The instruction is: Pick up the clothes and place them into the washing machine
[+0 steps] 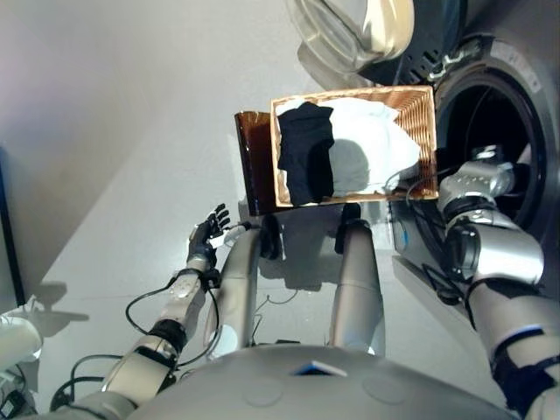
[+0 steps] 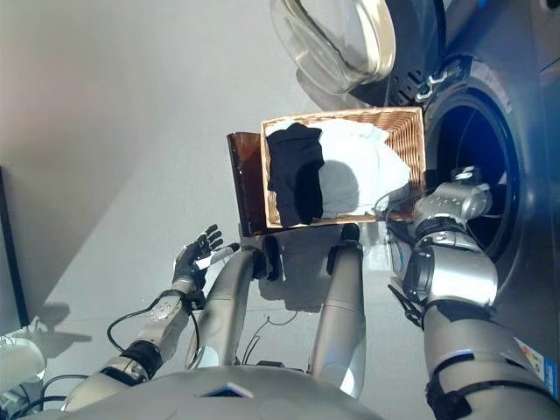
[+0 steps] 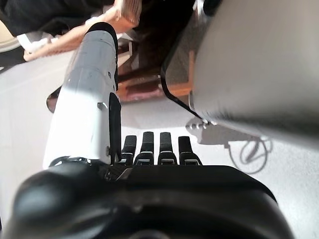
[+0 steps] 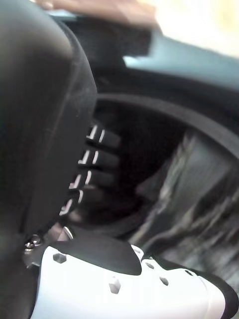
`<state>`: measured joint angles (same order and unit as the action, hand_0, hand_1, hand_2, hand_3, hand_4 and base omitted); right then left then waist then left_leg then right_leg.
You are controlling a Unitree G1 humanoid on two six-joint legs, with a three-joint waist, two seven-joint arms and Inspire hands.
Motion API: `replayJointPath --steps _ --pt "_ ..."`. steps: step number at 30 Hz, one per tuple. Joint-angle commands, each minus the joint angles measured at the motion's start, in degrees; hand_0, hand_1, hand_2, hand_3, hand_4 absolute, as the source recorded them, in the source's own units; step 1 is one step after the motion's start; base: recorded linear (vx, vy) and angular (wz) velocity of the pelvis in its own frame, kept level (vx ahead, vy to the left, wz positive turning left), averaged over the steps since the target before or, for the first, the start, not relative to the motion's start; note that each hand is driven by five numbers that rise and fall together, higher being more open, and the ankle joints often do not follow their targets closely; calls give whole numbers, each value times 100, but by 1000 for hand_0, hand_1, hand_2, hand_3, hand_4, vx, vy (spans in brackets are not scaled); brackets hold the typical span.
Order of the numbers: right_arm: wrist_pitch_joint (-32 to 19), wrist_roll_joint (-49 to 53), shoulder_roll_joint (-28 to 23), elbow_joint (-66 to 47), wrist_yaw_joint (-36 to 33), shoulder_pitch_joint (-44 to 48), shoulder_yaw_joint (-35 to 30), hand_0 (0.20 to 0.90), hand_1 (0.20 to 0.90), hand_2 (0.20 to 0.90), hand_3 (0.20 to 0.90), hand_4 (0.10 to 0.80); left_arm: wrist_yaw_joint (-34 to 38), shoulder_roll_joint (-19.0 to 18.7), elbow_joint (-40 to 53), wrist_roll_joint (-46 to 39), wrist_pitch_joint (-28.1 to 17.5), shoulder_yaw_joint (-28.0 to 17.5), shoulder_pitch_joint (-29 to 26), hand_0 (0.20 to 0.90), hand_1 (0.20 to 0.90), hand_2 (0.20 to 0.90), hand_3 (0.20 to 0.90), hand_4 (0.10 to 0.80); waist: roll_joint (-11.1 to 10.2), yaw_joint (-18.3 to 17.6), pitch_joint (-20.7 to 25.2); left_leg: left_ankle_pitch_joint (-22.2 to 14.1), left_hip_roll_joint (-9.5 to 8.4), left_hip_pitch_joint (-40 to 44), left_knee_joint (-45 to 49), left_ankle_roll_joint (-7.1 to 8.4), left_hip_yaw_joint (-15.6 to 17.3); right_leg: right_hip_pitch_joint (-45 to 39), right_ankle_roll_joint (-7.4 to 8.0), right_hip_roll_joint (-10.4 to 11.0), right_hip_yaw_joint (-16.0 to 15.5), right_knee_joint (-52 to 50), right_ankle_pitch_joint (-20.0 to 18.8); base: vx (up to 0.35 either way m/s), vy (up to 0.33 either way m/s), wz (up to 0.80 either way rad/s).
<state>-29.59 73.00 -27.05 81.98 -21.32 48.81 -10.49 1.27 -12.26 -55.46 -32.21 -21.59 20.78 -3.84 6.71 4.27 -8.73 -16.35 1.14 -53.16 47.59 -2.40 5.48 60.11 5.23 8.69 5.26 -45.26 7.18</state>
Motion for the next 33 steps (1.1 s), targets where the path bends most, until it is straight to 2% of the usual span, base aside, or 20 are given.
replayJointPath --steps 1,3,7,8,9,10,11,12,13,15,19,23,28,33 --pt "49 -711 -495 72 175 99 396 900 900 900 900 800 42 -274 -150 -25 -259 -376 -136 900 900 900 900 800 48 151 -125 266 -216 467 -953 157 122 -628 -404 -52 -180 656 -89 36 -48 -1" --pt "241 -1122 -462 119 193 -37 565 900 900 900 900 800 23 -262 -141 21 -262 -418 -142 900 900 900 900 800 -11 166 -125 387 -252 696 -1248 178 90 -893 -378 -40 -228 951 -185 43 -36 4" --pt "280 -1322 -273 36 247 -269 601 900 900 900 900 800 32 -216 -264 47 -286 -470 -142 900 900 900 900 800 -80 144 -135 550 -299 1032 -1633 201 40 -1271 -337 -30 -283 1360 -327 31 -38 3" --pt "380 -1446 -170 36 325 -448 615 900 900 900 900 800 50 -192 -365 93 -274 -508 -170 900 900 900 900 800 -172 120 -128 799 -309 1175 -1891 195 50 -1471 -343 8 -364 1688 -574 -7 -53 -1" --pt "417 -1495 -100 38 357 -550 610 900 900 900 900 800 58 -170 -458 116 -262 -542 -177 900 900 900 900 800 -208 108 -107 852 -305 1351 -2089 199 31 -1644 -321 9 -398 1858 -622 93 -52 4" --pt "418 -1498 -92 35 353 -557 609 900 900 900 900 800 57 -174 -465 117 -262 -543 -175 900 900 900 900 800 -199 116 -93 726 -310 1462 -2125 225 -28 -1739 -284 -11 -372 1857 -489 75 -33 7" --pt "517 -1722 -33 32 370 -673 661 900 900 900 900 800 61 -157 -553 122 -258 -576 -173 900 900 900 900 800 -258 97 -104 942 -314 1547 -2291 213 7 -1853 -298 26 -436 2061 -714 66 -37 5" --pt "675 -2110 -52 167 321 -756 777 900 900 900 900 800 80 -141 -642 180 -233 -612 -188 900 900 900 900 800 -301 92 -94 1002 -319 1705 -2475 221 -20 -2009 -281 25 -456 2232 -778 4 -73 1" --pt "978 -2935 -86 300 308 -847 1113 900 900 900 900 800 68 -129 -761 287 -192 -682 -213 900 900 900 900 800 -362 92 -86 1098 -320 1900 -2697 248 -57 -2231 -253 33 -511 2453 -862 93 -71 2" --pt "1015 -3618 30 55 178 -1049 1420 900 900 900 900 800 102 -150 -907 353 -206 -783 -259 900 900 900 900 800 -446 77 -88 1274 -324 2278 -3138 276 -118 -2603 -206 29 -588 2863 -1014 91 -60 7" --pt "1012 -3848 360 -177 256 -1540 1394 900 900 900 900 800 195 -138 -1241 433 -235 -929 -266 900 900 900 900 800 -565 3 -34 1583 -307 2885 -3872 356 -192 -3181 -133 9 -718 3483 -1199 106 -29 7" --pt "997 -3863 642 -196 310 -1904 1333 900 900 900 900 800 266 -92 -1506 478 -217 -1025 -330 900 900 900 900 800 -658 -41 45 1654 -242 3243 -4129 372 -236 -3534 -113 -9 -794 3694 -1241 89 -14 0" --pt "1075 -4065 887 -369 515 -2134 1497 900 900 900 900 800 312 -101 -1639 585 -179 -1125 -331 900 900 900 900 800 -736 -45 73 1640 -252 3453 -4127 372 -284 -3792 -105 -11 -822 3718 -1225 74 -6 1" --pt "1261 -5228 1166 -406 366 -2170 2183 900 900 900 900 800 346 -107 -1708 757 -134 -1159 -361 900 900 900 900 800 -777 28 112 1654 -253 3683 -4221 394 -337 -4063 -77 1 -884 3822 -1204 47 2 4"
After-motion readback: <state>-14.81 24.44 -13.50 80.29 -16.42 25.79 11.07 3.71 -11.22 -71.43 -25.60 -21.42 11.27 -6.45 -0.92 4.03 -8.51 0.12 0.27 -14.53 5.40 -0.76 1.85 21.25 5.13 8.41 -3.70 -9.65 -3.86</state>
